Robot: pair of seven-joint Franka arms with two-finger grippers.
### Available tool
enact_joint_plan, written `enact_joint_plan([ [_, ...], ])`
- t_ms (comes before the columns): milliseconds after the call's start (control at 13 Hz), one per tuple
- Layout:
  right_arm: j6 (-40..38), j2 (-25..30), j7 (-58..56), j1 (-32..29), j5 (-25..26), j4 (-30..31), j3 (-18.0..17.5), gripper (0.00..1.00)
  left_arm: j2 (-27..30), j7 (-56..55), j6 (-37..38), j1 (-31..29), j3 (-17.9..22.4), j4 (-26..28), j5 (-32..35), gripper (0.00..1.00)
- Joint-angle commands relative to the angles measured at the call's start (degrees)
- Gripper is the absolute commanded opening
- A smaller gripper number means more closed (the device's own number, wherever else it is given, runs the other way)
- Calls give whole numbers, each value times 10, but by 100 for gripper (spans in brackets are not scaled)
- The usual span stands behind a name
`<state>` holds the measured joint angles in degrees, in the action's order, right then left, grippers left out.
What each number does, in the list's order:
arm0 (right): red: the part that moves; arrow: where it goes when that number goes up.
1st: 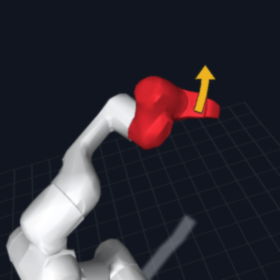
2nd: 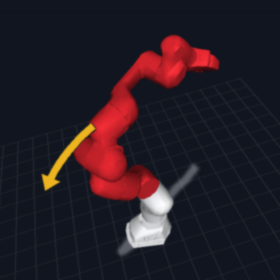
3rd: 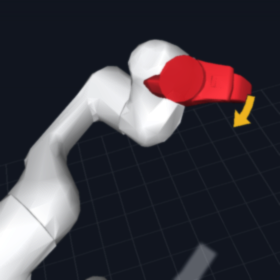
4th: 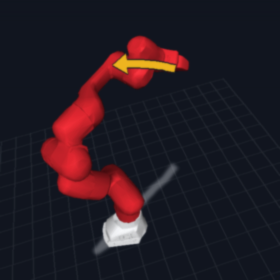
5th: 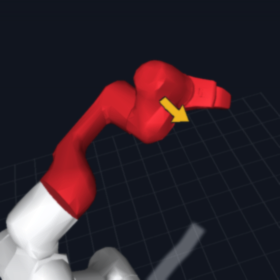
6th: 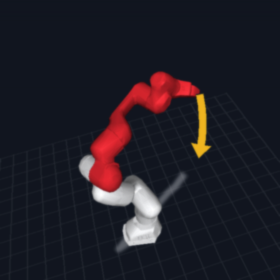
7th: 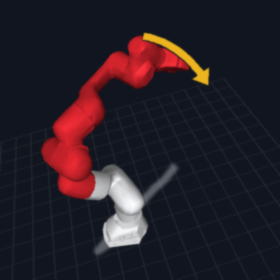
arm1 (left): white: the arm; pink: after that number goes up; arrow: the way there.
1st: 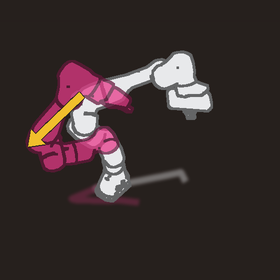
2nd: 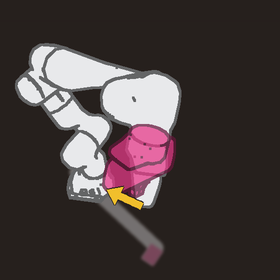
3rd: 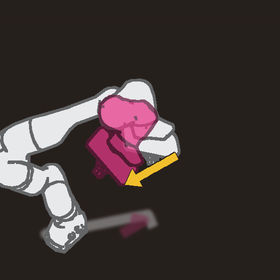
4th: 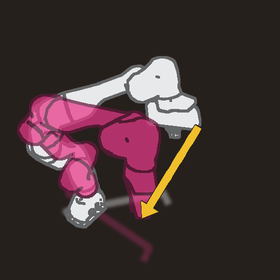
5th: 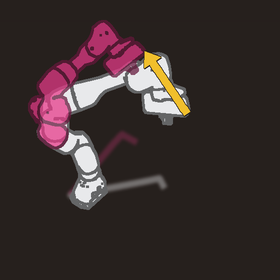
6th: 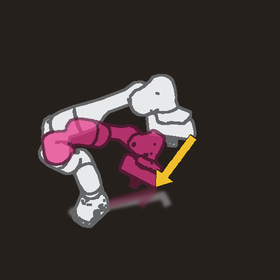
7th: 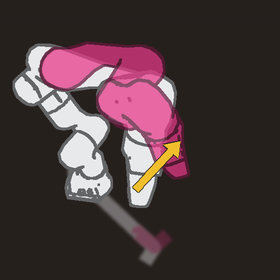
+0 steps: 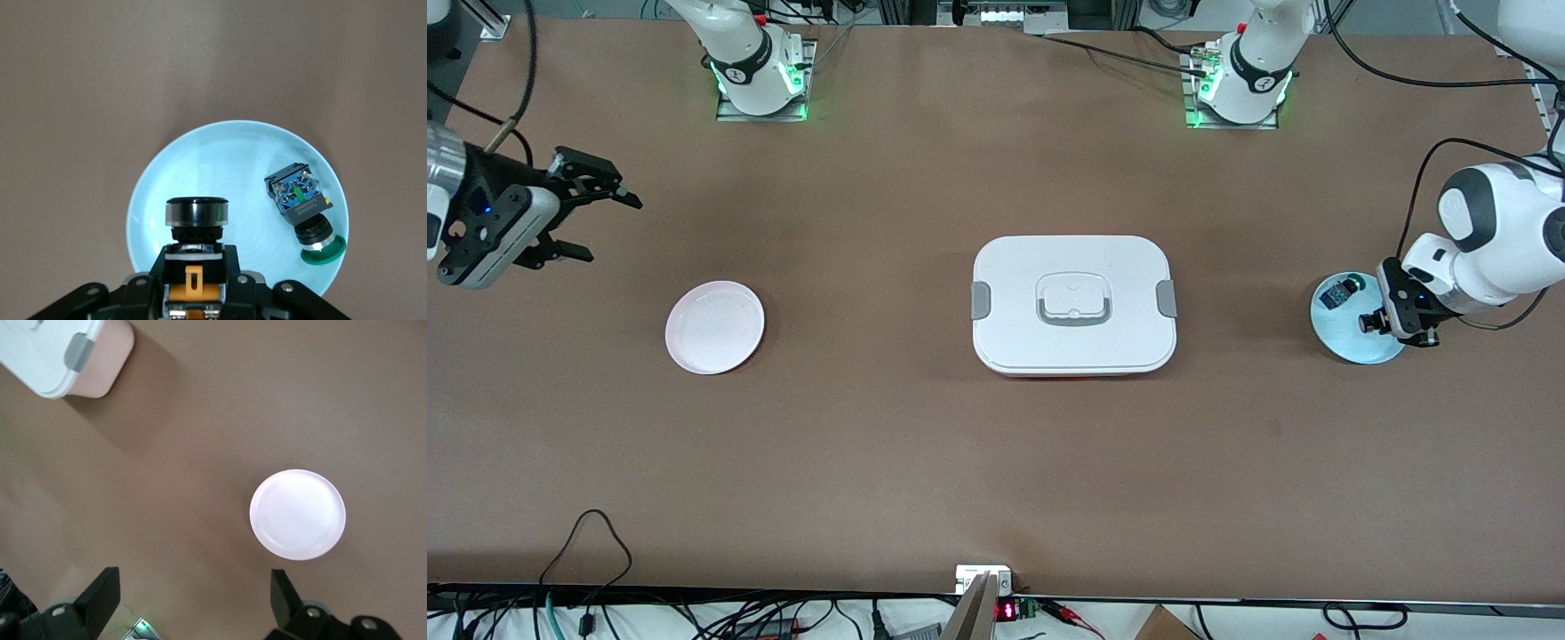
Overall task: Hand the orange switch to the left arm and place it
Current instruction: 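Lower the switch onto the blue plate with the left gripper and release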
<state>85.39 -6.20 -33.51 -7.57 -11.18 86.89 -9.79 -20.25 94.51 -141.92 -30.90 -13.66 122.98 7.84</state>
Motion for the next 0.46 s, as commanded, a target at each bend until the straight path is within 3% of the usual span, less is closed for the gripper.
enact_joint_plan([
  [0, 11, 29, 81, 21, 37, 20, 4, 100, -25, 37, -41, -19, -8, 1, 12, 28],
  [231, 18, 51, 202, 82, 87, 37, 40, 100, -52, 41, -64, -32, -8, -1, 12, 28],
  [385, 26, 48, 222, 85, 124, 38, 41, 100, -54, 41, -64, -33, -8, 0, 12, 37],
])
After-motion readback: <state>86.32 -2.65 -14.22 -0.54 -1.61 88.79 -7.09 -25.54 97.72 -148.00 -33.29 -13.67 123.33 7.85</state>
